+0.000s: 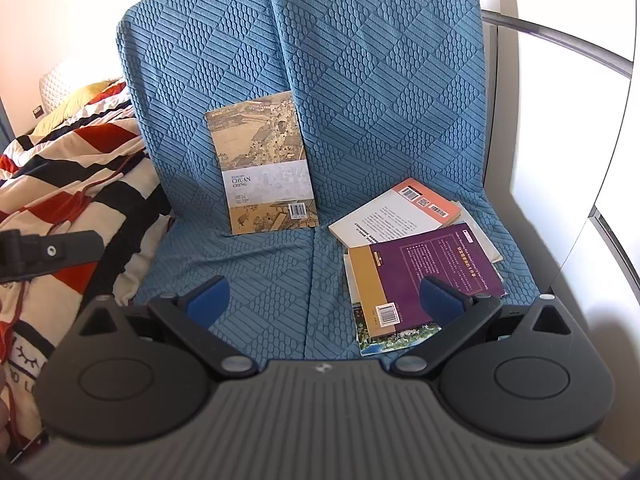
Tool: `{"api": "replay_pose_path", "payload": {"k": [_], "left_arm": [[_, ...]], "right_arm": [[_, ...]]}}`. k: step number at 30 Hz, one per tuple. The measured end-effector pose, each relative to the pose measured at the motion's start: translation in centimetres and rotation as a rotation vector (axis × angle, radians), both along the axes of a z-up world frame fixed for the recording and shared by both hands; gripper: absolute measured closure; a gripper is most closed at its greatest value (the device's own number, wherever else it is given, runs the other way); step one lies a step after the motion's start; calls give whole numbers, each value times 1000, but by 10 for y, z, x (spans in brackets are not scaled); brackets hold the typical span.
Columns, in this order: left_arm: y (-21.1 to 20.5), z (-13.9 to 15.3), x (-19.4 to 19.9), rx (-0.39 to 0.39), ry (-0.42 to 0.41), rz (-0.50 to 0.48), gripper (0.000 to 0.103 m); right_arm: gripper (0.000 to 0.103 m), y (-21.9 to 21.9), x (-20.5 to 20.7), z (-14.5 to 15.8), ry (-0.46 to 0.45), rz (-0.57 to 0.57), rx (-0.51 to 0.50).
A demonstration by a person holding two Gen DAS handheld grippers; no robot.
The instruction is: Organize objects
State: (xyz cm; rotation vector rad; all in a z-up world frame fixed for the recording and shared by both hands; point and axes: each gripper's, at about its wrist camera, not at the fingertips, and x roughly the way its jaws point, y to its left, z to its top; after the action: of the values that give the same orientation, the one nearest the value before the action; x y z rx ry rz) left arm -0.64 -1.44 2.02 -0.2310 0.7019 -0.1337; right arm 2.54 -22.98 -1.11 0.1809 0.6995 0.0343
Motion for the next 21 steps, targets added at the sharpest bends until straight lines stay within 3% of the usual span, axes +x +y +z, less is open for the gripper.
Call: {"api": "replay_pose_path", "payload": {"k": [21], "left_arm": [[-2,8,-12,-23,-10,6,0]], "right_arm": [[0,1,-6,13,-26,16,-19]]}}
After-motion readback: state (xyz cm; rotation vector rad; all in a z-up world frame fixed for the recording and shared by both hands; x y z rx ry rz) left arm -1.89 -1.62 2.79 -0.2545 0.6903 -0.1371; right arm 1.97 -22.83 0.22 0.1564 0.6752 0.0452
